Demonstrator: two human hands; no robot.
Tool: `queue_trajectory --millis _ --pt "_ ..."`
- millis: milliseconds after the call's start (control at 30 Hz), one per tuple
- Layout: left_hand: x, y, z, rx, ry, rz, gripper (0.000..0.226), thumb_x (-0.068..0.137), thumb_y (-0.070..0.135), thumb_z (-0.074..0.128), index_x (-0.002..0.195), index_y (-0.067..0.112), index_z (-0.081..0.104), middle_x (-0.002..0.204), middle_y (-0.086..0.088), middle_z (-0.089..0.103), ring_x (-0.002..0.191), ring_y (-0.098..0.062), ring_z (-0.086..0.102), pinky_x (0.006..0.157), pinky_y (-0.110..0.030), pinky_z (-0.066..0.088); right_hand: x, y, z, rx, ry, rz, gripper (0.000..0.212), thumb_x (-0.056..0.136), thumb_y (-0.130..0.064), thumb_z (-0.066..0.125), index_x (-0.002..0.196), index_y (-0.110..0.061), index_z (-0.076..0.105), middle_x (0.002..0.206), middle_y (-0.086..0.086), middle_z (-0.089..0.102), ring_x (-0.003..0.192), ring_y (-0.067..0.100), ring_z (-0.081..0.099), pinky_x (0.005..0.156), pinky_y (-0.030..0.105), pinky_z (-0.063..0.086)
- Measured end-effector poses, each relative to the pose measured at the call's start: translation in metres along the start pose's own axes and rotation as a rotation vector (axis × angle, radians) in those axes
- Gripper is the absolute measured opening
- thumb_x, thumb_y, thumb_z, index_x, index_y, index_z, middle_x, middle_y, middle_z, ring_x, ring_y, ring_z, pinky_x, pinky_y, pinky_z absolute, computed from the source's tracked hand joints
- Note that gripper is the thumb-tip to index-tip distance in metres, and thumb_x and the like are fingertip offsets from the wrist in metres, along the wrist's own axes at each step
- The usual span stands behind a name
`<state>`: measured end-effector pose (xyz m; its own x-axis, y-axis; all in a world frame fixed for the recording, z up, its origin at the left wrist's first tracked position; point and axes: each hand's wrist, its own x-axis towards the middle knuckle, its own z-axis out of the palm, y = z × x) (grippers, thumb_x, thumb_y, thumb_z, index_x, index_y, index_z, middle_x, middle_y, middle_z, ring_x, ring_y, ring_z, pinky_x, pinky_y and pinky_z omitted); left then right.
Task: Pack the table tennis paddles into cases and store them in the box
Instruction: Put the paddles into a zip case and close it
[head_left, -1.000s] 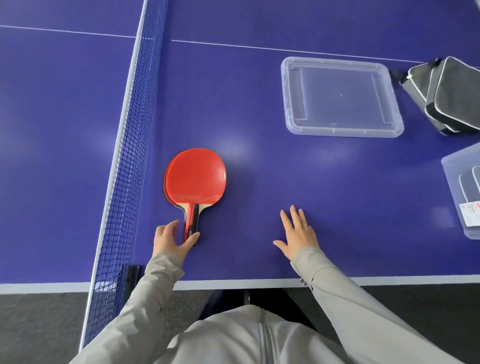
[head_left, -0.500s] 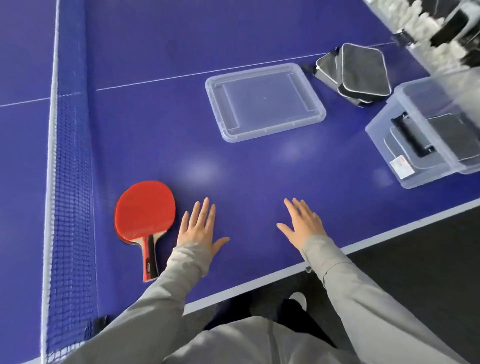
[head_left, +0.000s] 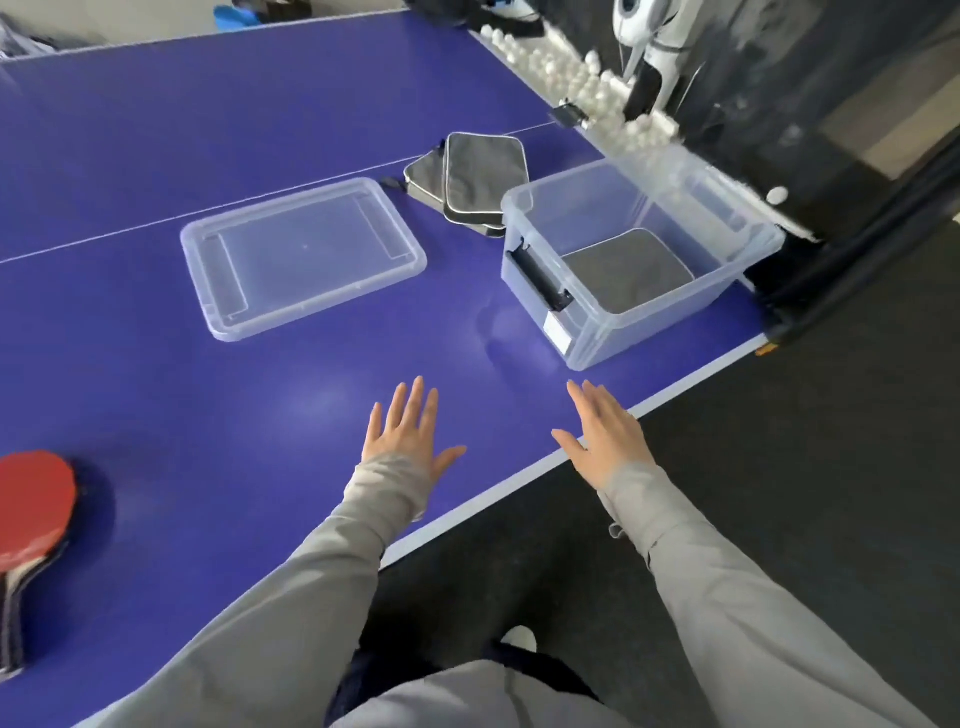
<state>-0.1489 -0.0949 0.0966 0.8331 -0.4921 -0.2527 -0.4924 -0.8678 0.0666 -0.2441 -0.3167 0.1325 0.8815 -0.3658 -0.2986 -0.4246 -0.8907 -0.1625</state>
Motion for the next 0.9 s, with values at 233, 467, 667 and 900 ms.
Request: queue_trajectory --millis 233,467,667,900 --pt "0.054 0.088 -0.030 -0.055 0.096 -0.026 0.081 0.088 0.068 0.020 0.150 0.022 -0.005 0.159 0.005 -0.012 0.146 -0.017 -0.012 0.118 -0.041 -0.001 0.019 0.091 -0.039 -0.004 0.069 0.011 0.068 0.095 -0.044 0.045 0.150 -0.022 0.011 0.159 0.006 0.014 0.147 0.025 0.010 0.114 0.041 0.025" --pt "0.124 0.119 -0.053 -0.165 0.142 -0.121 0.080 0.089 0.066 0.023 0.150 0.020 -0.001 0.160 0.005 -0.006 0.146 -0.017 -0.008 0.119 -0.040 0.001 0.084 0.119 -0.078 0.012 0.210 -0.092 0.063 0.095 -0.039 0.047 0.148 -0.016 0.022 0.152 0.008 0.030 0.142 0.026 0.024 0.113 0.046 0.026" --pt "0.211 0.135 -0.077 -0.425 0.222 -0.272 0.082 0.090 0.063 0.032 0.150 0.015 0.006 0.160 0.003 0.002 0.147 -0.017 -0.001 0.119 -0.040 0.006 0.154 0.133 -0.113 0.009 0.275 -0.214 0.059 0.097 -0.037 0.045 0.147 -0.014 0.026 0.151 0.009 0.034 0.142 0.024 0.025 0.114 0.044 0.022" --pt "0.293 0.132 -0.114 -0.557 0.286 -0.409 0.080 0.090 0.062 0.036 0.150 0.014 0.012 0.158 -0.001 0.013 0.146 -0.020 0.008 0.117 -0.041 0.014 0.230 0.142 -0.145 0.024 0.252 -0.275 0.060 0.096 -0.038 0.048 0.145 -0.010 0.031 0.146 0.011 0.042 0.136 0.027 0.035 0.111 0.037 0.026"
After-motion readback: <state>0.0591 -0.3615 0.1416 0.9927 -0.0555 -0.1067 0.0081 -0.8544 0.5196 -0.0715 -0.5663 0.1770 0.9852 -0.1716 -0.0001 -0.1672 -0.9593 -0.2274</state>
